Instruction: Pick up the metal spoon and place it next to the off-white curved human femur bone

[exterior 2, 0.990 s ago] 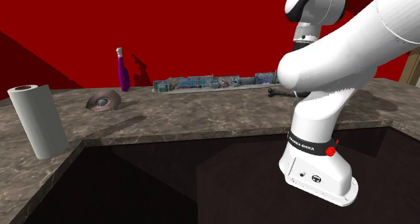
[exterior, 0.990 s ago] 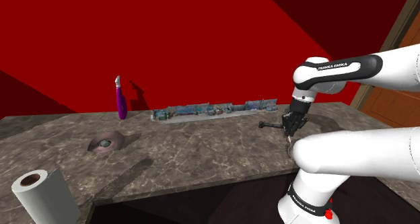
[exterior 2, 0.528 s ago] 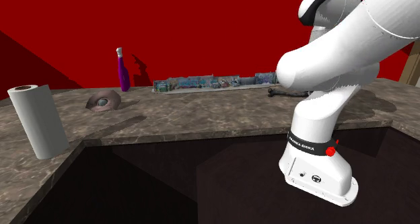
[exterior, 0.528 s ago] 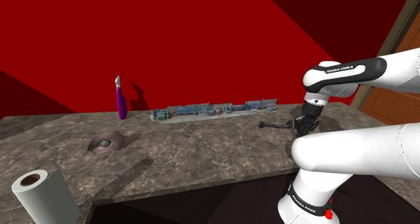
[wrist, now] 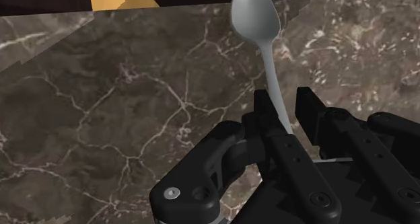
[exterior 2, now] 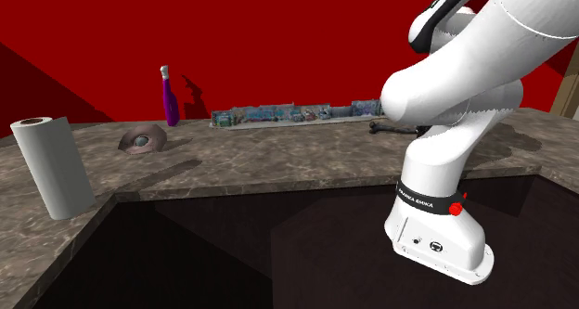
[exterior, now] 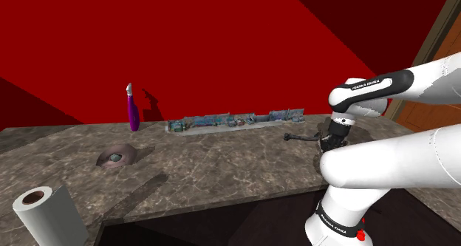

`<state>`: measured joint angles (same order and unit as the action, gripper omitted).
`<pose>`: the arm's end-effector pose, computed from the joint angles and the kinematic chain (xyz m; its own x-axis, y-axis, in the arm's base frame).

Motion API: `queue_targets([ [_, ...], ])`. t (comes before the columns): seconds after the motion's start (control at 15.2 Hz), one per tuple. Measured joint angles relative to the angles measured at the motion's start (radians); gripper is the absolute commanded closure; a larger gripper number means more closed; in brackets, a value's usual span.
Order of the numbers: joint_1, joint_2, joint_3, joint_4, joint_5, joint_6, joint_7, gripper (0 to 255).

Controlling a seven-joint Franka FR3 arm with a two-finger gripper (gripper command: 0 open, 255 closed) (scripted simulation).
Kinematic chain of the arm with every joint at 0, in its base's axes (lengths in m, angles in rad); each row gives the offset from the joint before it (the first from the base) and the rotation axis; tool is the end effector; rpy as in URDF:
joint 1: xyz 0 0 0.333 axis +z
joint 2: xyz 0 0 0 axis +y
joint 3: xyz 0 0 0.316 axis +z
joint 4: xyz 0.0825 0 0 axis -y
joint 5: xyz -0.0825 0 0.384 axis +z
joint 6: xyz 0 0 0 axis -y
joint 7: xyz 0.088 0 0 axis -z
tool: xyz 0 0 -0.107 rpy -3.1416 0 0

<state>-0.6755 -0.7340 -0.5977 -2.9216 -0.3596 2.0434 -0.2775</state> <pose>0.1041 -0.2656 0.3191 0.8098 -0.5693 -0.1422 -0.5861 -0.7961 -0.1504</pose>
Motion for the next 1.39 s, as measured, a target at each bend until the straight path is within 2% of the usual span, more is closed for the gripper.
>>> queue_targets([
  [0.59, 0.016, 0.141, -0.072, -0.057, -0.035, 0.195, -0.017, 255],
  [0.79, 0.025, 0.169, -0.083, -0.061, -0.034, 0.228, -0.02, 255],
  [0.86, 0.025, 0.169, -0.083, -0.061, -0.034, 0.228, -0.02, 0],
  [1.06, 0.043, 0.162, -0.065, -0.041, -0.02, 0.22, -0.003, 0],
  [1.19, 0.073, 0.17, -0.048, -0.006, 0.002, 0.216, 0.015, 0],
  [1.39, 0.081, 0.196, -0.056, -0.009, 0.002, 0.251, 0.014, 0],
])
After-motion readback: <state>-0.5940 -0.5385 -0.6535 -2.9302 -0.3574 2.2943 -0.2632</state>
